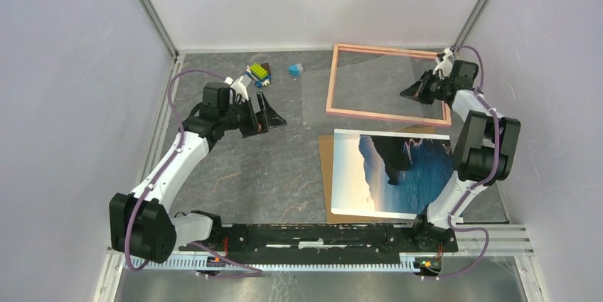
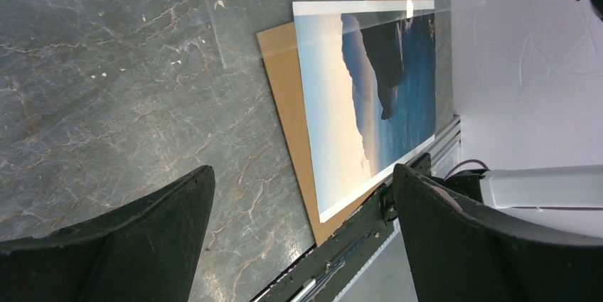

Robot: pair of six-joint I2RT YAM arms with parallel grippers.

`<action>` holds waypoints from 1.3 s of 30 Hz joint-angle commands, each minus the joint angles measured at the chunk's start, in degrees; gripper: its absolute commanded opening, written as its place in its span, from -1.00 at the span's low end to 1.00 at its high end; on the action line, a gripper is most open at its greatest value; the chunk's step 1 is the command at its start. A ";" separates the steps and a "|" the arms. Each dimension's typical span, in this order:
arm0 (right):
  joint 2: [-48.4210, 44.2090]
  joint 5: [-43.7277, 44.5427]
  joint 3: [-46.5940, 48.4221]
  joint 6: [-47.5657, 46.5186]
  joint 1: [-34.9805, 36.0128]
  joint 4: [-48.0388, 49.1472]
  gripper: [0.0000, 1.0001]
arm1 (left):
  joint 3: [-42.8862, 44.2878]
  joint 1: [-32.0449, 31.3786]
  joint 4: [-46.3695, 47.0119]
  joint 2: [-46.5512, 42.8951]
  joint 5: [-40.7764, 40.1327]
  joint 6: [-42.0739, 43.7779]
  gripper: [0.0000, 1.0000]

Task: Put the photo into the frame
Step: Place the photo frame item in the photo frame.

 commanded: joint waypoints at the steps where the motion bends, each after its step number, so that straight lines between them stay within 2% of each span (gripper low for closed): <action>1: 0.99 4.17 6.54 0.61 -0.42 -0.41 -1.00 | 2.94 -1.77 -3.14 -2.45 -2.78 3.65 1.00; 6: 6.67 7.20 19.02 -3.00 -0.71 -9.63 -1.00 | 9.50 -6.38 -11.45 -4.54 -7.77 9.14 1.00; 9: 7.80 7.96 21.94 -3.75 -1.06 -11.20 -1.00 | 10.25 -7.10 -13.10 -5.40 -10.68 10.78 1.00; 14: 11.36 7.71 26.61 -4.13 -1.50 -12.09 -1.00 | 6.83 -7.82 -9.89 -4.94 -11.96 8.47 1.00; 23: 16.24 8.46 36.49 -5.05 -1.77 -15.92 -1.00 | 3.35 -11.07 -8.72 -1.28 -21.79 10.34 1.00; 28: 18.62 8.96 41.99 -4.31 -1.91 -17.22 -1.00 | 2.31 -11.20 -8.82 -1.12 -21.34 10.23 1.00; 39: 20.98 7.92 46.92 -7.24 -2.59 -21.55 -1.00 | 2.63 -12.50 -8.64 1.55 -19.60 9.91 1.00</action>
